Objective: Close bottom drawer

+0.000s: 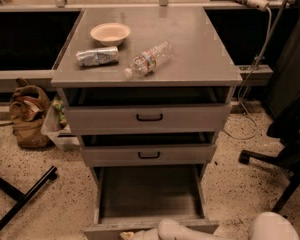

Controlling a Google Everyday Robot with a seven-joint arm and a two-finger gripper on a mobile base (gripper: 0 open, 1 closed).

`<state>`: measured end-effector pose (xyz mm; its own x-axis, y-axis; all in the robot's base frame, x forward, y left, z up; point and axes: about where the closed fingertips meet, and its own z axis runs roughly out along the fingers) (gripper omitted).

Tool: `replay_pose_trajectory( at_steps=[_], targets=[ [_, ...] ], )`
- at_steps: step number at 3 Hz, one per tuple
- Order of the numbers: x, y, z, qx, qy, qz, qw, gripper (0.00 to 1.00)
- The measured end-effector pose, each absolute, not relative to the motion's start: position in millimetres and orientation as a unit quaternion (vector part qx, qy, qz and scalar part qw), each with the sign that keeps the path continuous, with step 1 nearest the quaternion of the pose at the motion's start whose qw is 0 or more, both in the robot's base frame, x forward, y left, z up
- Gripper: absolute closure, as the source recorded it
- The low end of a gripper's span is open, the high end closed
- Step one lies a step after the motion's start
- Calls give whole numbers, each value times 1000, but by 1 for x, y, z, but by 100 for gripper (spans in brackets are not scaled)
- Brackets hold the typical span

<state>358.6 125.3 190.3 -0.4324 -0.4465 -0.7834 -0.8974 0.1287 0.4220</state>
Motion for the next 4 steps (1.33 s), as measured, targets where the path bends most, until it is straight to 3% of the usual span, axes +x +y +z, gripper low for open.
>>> replay_pose_trajectory(
  at_steps=[2,4],
  targets=[
    [400,153,174,-485,712,453,227,0],
    [432,143,179,-486,716,440,240,0]
  ],
)
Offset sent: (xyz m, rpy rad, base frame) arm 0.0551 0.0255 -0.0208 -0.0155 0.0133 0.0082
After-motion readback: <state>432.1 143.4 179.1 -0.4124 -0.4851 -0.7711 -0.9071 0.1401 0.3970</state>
